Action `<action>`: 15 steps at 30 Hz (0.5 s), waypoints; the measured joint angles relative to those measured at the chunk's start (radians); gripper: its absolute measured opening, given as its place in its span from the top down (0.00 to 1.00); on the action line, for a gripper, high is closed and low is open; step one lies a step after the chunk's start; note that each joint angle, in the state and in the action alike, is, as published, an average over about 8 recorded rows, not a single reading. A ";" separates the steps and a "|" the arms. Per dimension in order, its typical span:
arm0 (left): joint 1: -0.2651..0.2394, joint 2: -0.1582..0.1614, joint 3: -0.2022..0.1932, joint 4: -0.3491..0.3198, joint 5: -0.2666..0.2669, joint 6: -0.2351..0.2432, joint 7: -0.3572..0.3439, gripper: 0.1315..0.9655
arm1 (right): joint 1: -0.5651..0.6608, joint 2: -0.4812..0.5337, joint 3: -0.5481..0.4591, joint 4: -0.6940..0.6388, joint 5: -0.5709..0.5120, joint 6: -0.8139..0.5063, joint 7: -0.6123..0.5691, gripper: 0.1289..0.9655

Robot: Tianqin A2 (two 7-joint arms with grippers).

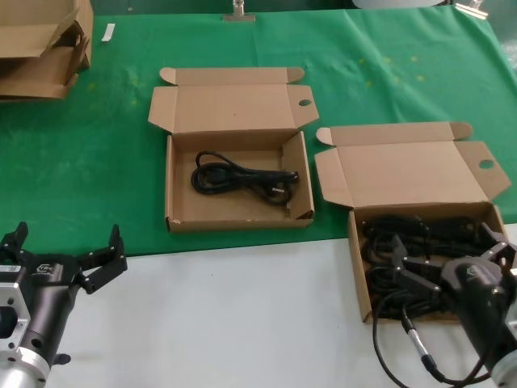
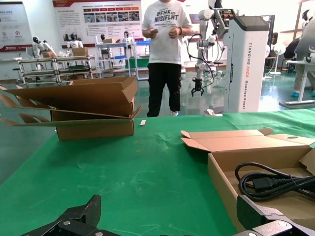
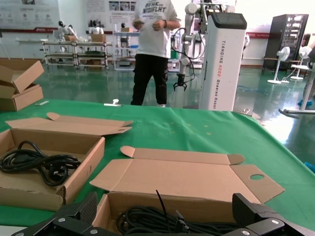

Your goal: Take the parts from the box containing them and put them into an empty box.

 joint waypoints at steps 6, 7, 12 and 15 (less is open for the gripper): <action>0.000 0.000 0.000 0.000 0.000 0.000 0.000 0.00 | 0.000 0.000 0.000 0.000 0.000 0.000 0.000 0.00; 0.000 0.000 0.000 0.000 0.000 0.000 0.000 0.00 | 0.000 0.000 0.000 0.000 0.000 0.000 0.000 0.00; 0.000 0.000 0.000 0.000 0.000 0.000 0.000 0.00 | 0.000 0.000 0.000 0.000 0.000 0.000 0.000 0.00; 0.000 0.000 0.000 0.000 0.000 0.000 0.000 0.00 | 0.000 0.000 0.000 0.000 0.000 0.000 0.000 0.00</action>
